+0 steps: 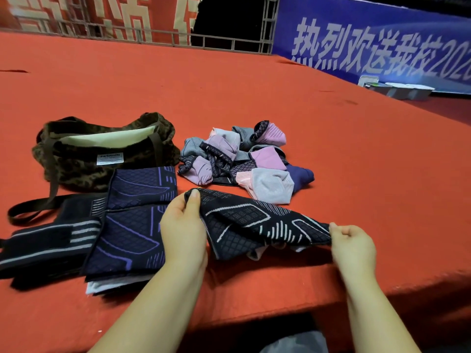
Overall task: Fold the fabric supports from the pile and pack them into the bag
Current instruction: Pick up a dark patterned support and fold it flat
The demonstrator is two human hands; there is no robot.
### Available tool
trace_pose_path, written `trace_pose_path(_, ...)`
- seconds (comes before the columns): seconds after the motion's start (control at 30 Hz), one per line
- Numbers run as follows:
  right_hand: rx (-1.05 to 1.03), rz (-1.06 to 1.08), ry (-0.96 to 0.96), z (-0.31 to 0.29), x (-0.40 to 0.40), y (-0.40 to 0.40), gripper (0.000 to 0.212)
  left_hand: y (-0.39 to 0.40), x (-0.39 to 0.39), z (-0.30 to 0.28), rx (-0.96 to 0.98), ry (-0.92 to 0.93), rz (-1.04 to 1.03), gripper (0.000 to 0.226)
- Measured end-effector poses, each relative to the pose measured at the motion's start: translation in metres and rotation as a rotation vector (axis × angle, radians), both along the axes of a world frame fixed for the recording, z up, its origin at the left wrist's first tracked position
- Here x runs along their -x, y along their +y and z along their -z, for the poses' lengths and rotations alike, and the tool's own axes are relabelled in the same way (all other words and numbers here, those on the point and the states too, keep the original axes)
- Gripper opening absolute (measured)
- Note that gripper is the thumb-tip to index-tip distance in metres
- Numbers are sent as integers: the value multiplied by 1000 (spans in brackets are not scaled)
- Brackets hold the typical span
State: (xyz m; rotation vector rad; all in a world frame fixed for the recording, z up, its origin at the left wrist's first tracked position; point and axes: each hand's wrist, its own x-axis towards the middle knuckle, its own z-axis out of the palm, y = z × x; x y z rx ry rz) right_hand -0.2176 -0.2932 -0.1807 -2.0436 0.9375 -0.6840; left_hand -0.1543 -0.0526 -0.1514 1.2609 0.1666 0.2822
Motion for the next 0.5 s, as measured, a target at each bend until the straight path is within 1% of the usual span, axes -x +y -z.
trace_pose_path(0.07,11,-6,-35,-1,3,-2,22,-3,0,0,-58,10,33,19)
trace_pose_path(0.17,2,-31,-86,1,8,2,21,-14,6,-1,-153,66,154,18)
trace_pose_path(0.27,-59,-65,-50,6,13,3,20,-19,12,2,-264,101,244,16)
trace_pose_path(0.33,-92,-77,-21,6,14,5,13,-19,16,4,-331,104,279,15)
trace_pose_path(0.4,-65,-102,-40,3,12,8,7,-20,18,5,-362,109,281,14)
trace_pose_path(0.47,2,-173,-39,0,1,15,11,-21,19,6,-375,121,266,13)
trace_pose_path(0.5,39,-210,0,-1,-6,19,16,-22,19,6,-378,134,259,13)
